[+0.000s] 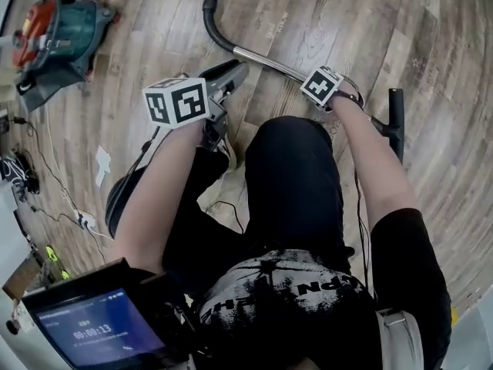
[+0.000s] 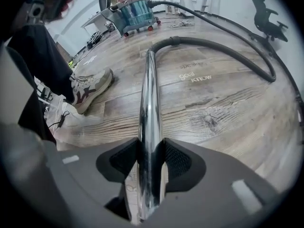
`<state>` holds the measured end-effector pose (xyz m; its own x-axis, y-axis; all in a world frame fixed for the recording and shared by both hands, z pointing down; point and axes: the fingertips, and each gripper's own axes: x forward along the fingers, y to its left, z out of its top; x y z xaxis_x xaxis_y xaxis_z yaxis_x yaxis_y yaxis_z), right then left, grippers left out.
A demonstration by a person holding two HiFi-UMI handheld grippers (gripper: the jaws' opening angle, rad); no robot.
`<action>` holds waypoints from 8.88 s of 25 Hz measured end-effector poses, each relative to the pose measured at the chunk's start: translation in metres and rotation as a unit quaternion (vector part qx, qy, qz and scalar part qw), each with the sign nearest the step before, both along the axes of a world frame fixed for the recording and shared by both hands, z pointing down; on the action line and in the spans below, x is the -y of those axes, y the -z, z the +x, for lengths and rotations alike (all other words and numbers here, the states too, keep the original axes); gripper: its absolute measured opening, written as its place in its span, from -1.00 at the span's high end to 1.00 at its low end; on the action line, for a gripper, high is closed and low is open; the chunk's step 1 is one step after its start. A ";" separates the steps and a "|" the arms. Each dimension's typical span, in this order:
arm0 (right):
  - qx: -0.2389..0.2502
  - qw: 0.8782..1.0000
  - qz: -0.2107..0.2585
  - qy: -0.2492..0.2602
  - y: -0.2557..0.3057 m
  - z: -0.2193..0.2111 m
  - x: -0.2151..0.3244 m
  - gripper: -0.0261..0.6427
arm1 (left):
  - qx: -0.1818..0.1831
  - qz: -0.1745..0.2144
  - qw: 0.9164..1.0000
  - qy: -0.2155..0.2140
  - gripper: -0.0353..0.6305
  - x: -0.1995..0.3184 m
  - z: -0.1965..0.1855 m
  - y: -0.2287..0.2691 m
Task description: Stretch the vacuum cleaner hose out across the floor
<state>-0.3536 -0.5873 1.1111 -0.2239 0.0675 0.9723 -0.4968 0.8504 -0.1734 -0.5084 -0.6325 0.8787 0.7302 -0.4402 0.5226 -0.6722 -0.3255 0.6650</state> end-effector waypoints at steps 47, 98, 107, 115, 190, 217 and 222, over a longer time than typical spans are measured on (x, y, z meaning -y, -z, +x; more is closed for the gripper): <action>-0.005 0.993 0.115 0.008 0.105 -0.006 0.029 0.71 | -0.372 0.004 0.878 0.302 0.61 0.123 0.062 -0.041; 0.062 0.971 0.228 -0.047 0.747 -0.004 -0.084 0.66 | -0.306 0.068 0.931 0.187 0.79 0.009 0.098 0.640; 0.099 0.970 0.193 -0.107 0.759 -0.043 -0.072 0.67 | -0.366 0.096 0.924 0.058 0.77 0.025 0.089 0.670; 0.051 0.963 0.229 -0.135 0.746 -0.061 -0.054 0.63 | -0.374 0.063 0.924 0.052 0.78 0.040 0.066 0.644; 0.077 0.987 0.136 0.046 0.740 0.208 -0.354 0.73 | -0.351 0.124 0.897 0.239 0.76 -0.266 0.283 0.649; 0.163 0.974 0.059 0.146 0.718 0.391 -0.443 0.69 | -0.303 0.140 0.883 0.331 0.76 -0.350 0.459 0.619; 0.149 0.973 0.058 0.165 0.722 0.381 -0.468 0.69 | -0.328 0.143 0.868 0.345 0.76 -0.381 0.443 0.626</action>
